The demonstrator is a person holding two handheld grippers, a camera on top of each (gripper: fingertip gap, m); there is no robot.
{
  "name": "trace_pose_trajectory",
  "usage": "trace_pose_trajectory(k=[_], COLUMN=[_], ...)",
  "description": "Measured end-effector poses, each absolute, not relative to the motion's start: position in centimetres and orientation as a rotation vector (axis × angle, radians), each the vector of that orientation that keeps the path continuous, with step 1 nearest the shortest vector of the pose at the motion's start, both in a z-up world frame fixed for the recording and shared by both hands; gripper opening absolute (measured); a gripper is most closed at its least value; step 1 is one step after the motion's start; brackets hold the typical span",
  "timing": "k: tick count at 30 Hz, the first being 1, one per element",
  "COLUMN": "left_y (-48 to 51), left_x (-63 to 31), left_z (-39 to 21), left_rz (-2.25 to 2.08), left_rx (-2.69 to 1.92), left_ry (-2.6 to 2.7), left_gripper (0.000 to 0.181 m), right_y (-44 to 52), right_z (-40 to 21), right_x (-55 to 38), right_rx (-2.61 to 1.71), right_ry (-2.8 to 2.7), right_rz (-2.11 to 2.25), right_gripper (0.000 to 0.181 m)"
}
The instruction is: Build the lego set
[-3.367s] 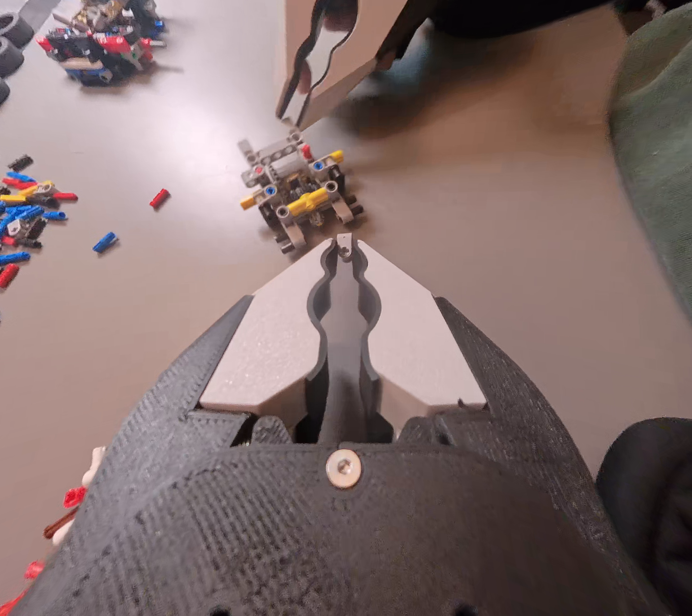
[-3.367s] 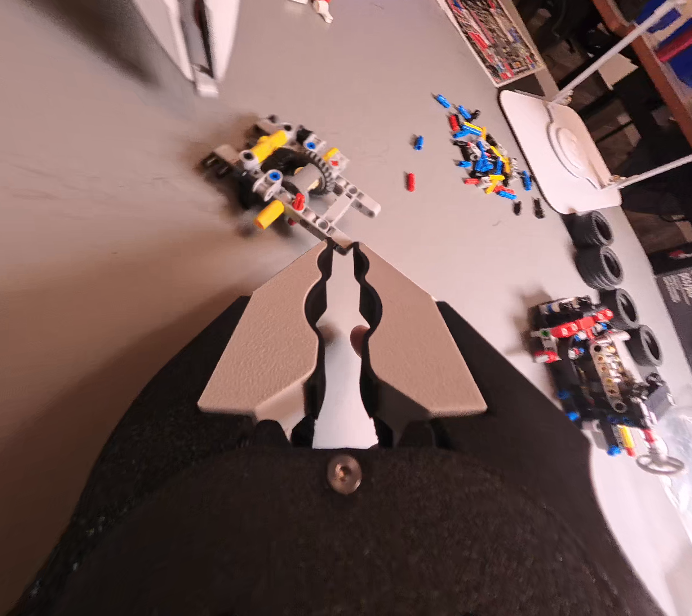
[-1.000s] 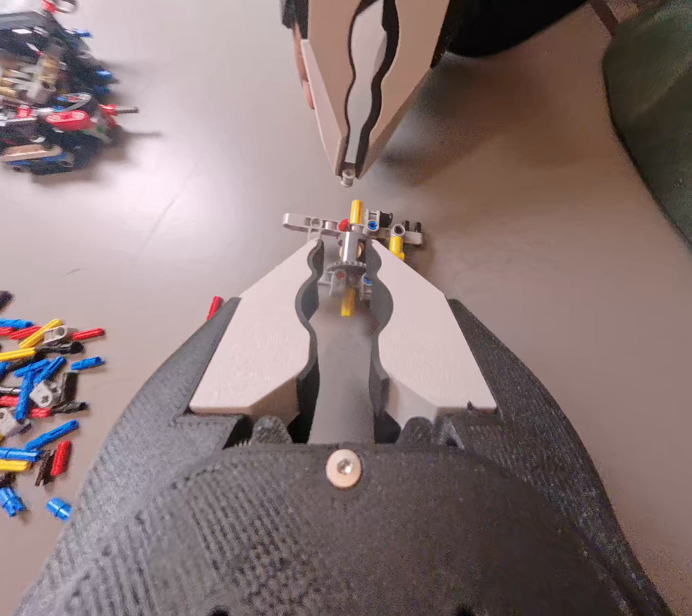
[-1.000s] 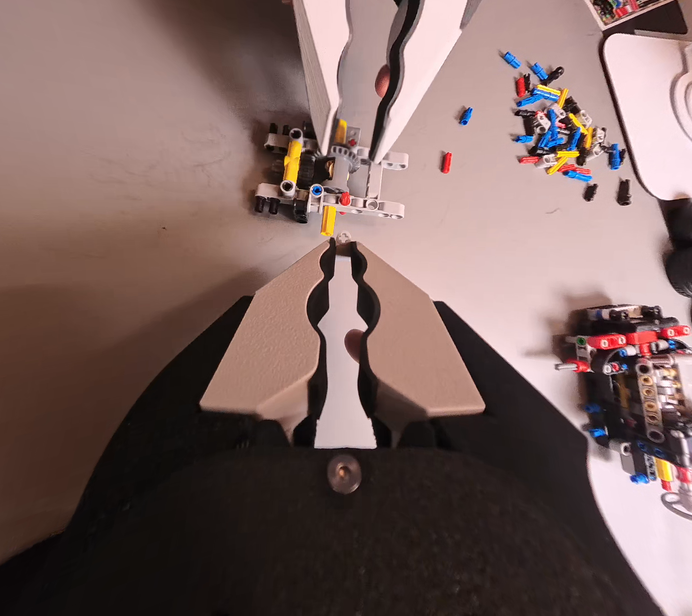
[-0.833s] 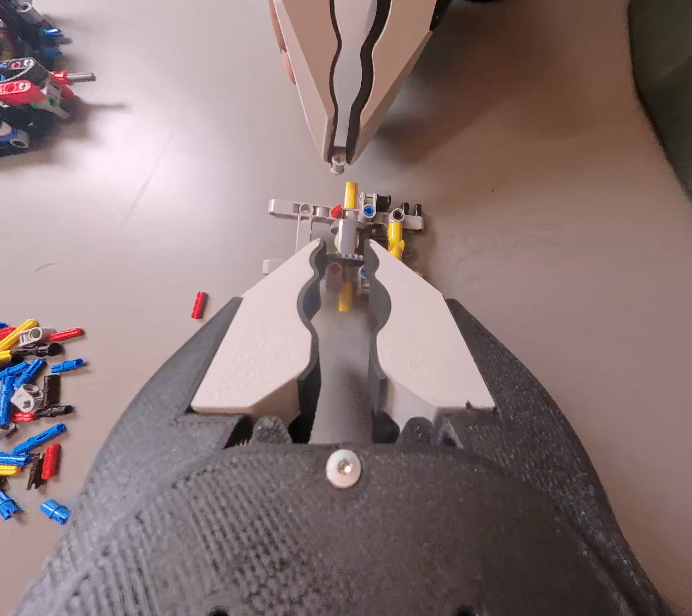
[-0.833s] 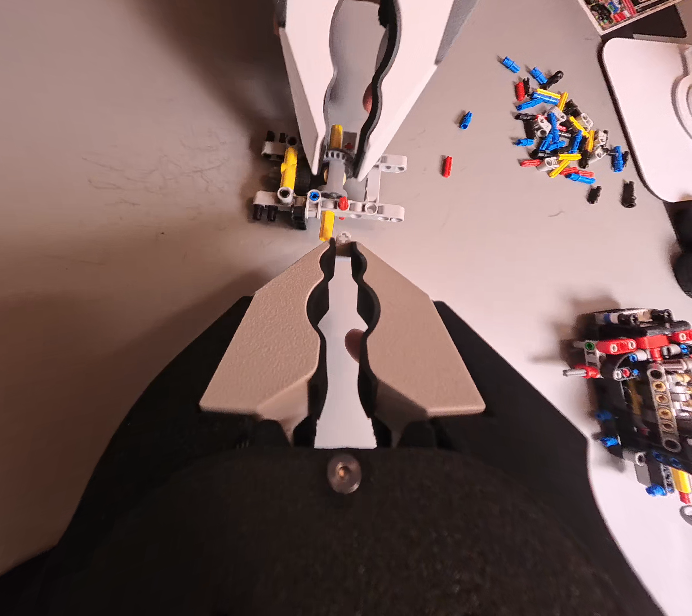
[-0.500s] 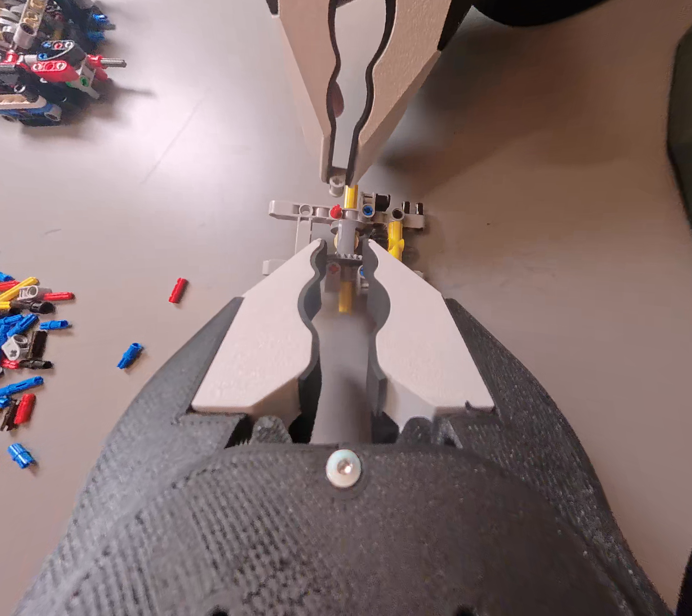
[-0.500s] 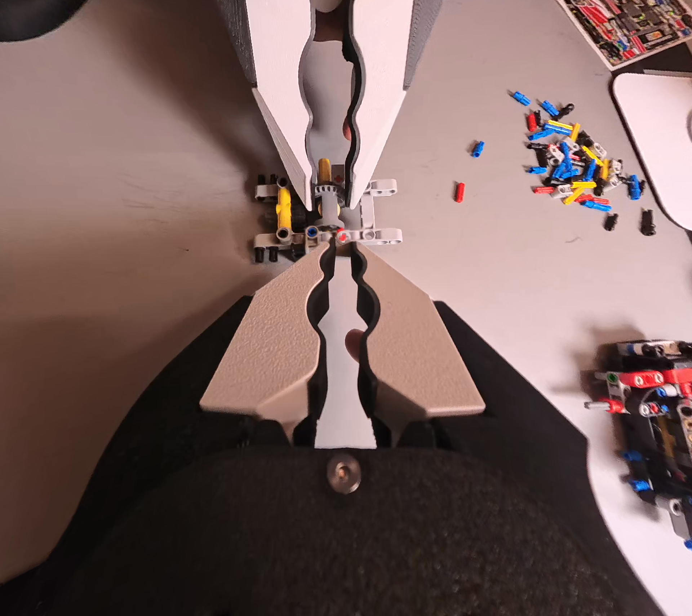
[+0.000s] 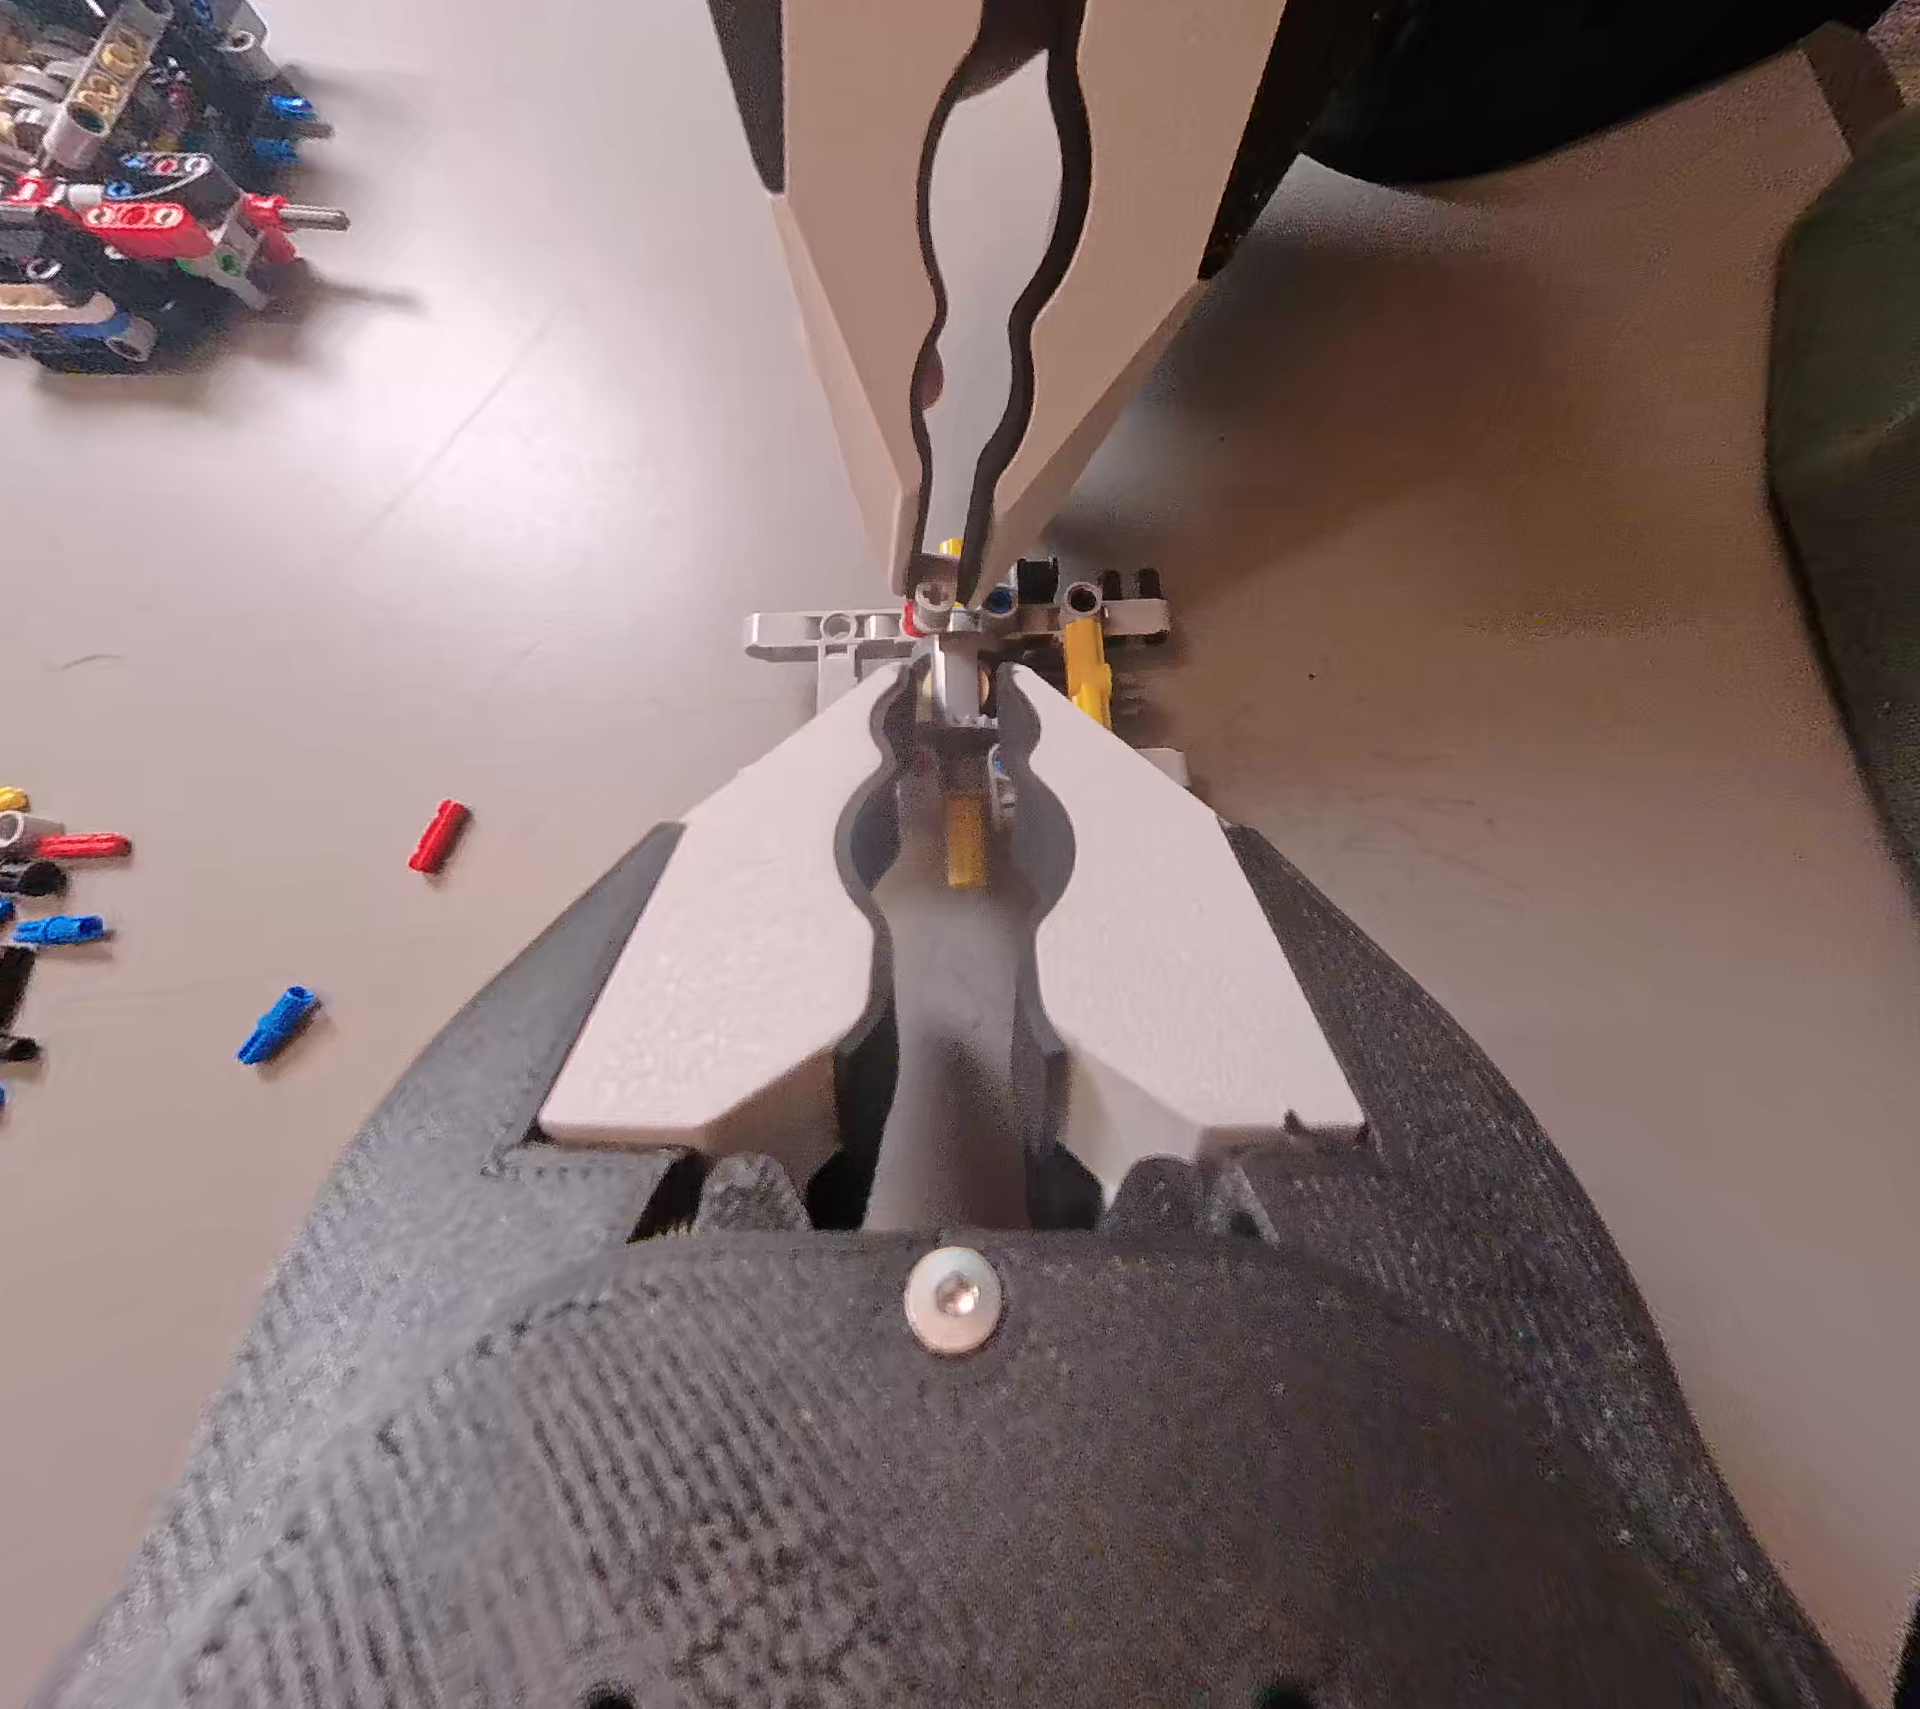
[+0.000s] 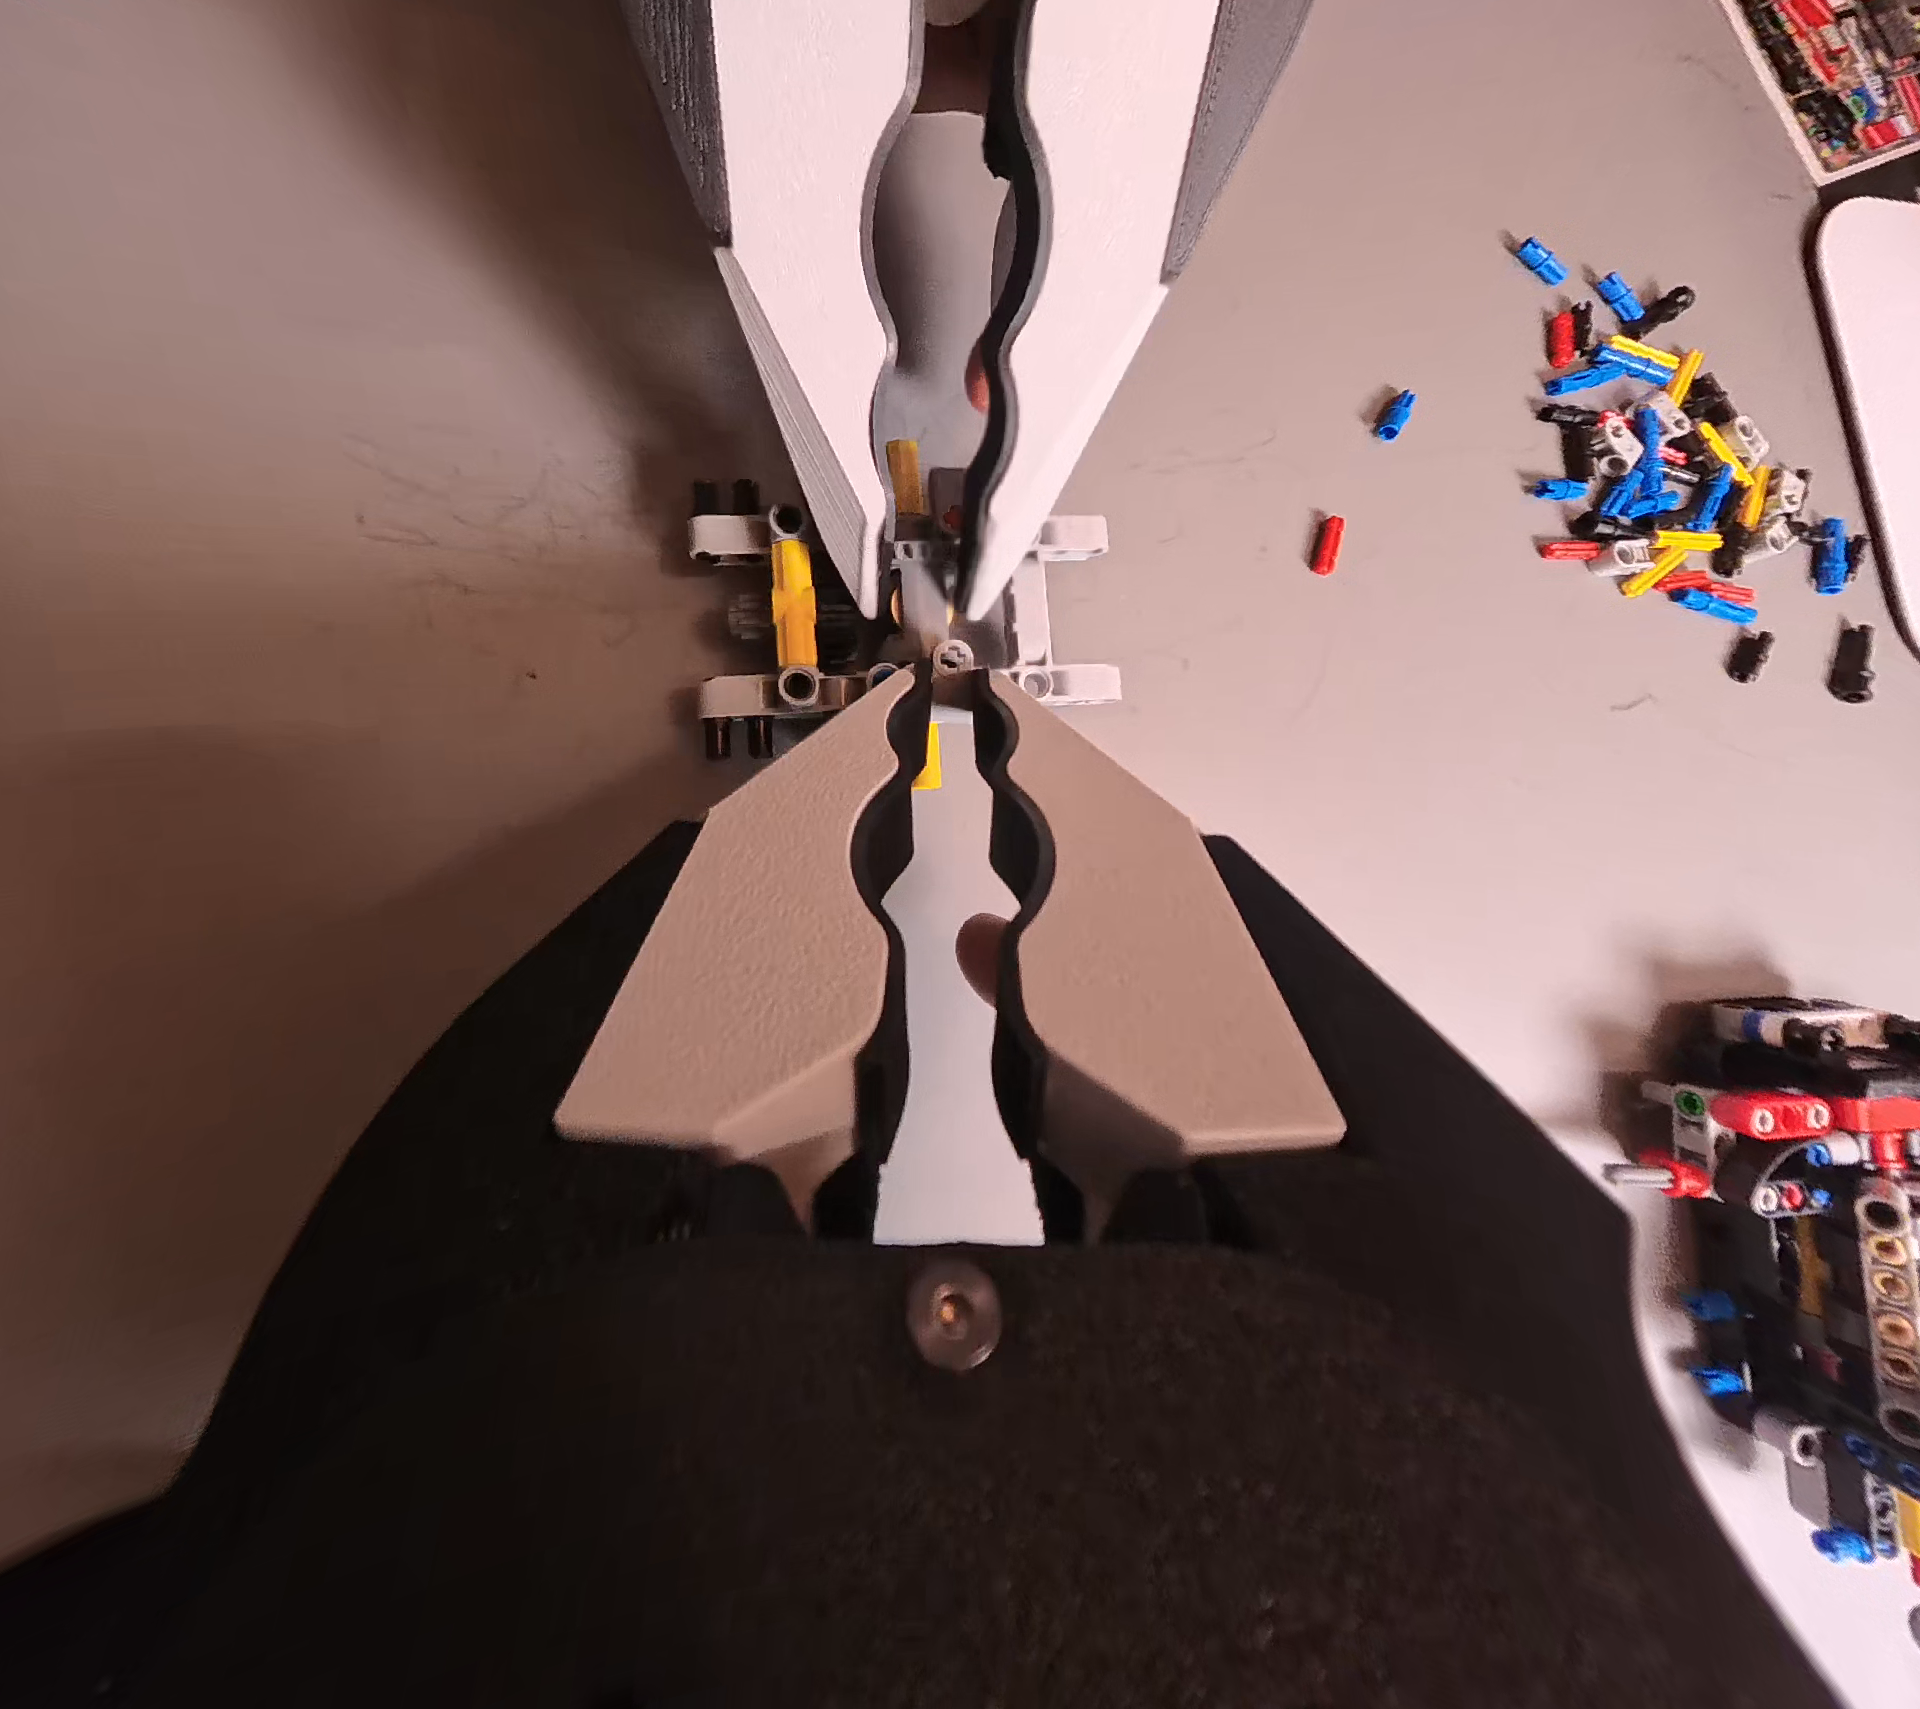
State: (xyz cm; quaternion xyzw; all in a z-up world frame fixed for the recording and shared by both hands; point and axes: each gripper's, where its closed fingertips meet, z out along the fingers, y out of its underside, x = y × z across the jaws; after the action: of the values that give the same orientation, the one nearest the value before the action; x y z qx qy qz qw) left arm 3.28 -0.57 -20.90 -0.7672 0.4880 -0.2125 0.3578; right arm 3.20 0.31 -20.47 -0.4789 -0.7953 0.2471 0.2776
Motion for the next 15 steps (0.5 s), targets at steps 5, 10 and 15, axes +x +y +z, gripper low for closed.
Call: trace_pose_trajectory(k=[5,10,15], left_y=[-0.57,-0.60,-0.75], left_x=[3.40,3.43,3.55], left_z=[-20.98,-20.97,-20.94], left_rz=[-0.528,-0.514,-0.516], left_rx=[-1.974,-1.968,-1.946], left_ry=[1.262,1.246,1.236], left_gripper=[0.008,0.008,0.008], right_y=[0.38,0.44,0.39], right_z=[-20.56,-20.61,-20.66], right_x=[3.32,3.46,3.51], right_rx=[-1.276,-1.319,-1.355], right_ry=[-2.216,-2.270,-2.305], right_rz=[0.630,0.636,0.674], right_gripper=[0.006,0.006,0.006])
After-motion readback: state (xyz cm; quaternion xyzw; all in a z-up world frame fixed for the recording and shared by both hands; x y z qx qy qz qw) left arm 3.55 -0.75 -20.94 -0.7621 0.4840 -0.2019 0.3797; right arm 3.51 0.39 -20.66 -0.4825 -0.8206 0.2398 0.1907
